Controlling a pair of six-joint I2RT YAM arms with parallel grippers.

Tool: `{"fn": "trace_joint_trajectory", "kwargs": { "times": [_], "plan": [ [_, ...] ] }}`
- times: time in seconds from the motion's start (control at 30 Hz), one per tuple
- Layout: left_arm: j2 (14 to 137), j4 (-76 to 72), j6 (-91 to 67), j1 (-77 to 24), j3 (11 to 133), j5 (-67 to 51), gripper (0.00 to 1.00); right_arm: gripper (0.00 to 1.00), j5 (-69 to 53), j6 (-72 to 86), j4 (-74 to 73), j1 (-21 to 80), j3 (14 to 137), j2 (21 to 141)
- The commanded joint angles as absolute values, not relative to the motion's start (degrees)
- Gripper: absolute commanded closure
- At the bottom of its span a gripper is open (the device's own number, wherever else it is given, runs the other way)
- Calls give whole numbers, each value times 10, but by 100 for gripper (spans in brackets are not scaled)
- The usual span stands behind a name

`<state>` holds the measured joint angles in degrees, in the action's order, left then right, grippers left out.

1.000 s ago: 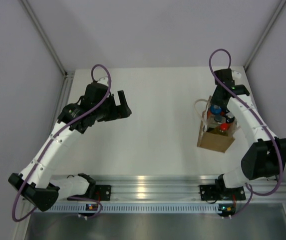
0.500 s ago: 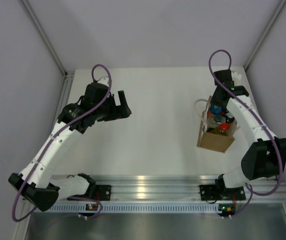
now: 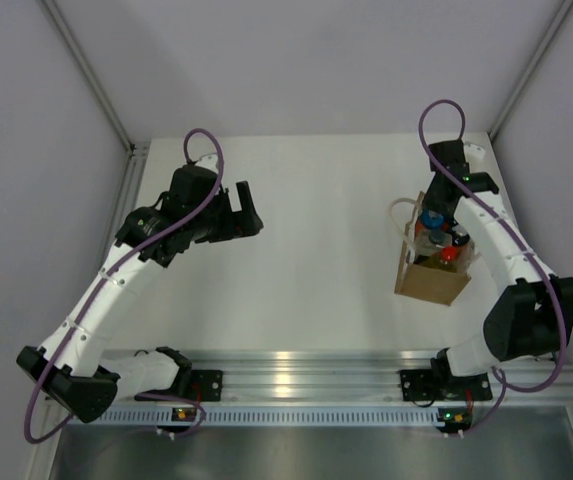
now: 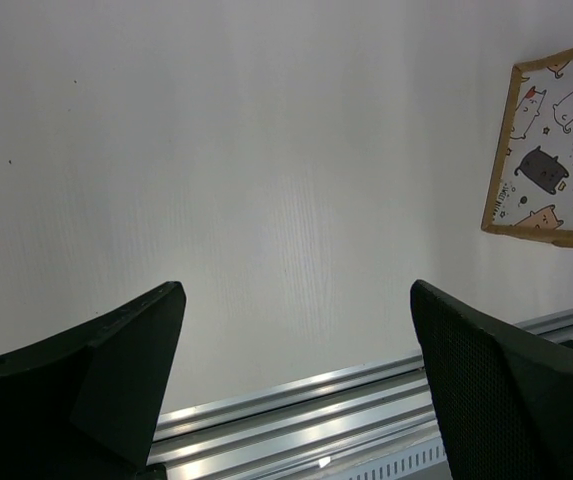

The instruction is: Take the personal care products out of the canvas bag

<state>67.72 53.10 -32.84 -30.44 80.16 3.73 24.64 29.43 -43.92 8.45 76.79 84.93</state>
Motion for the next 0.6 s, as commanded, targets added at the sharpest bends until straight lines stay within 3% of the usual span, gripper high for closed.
{"fn": "trace_joint_trajectory", "kwargs": {
  "times": [0.0,0.57],
  "plan": [
    [663,505,-321,-306,802,41,2,100,246,294,-425,81,785,822],
    [656,505,-323,-306,802,40,1,100,241,240,-427,89,843,783]
  ]
}}
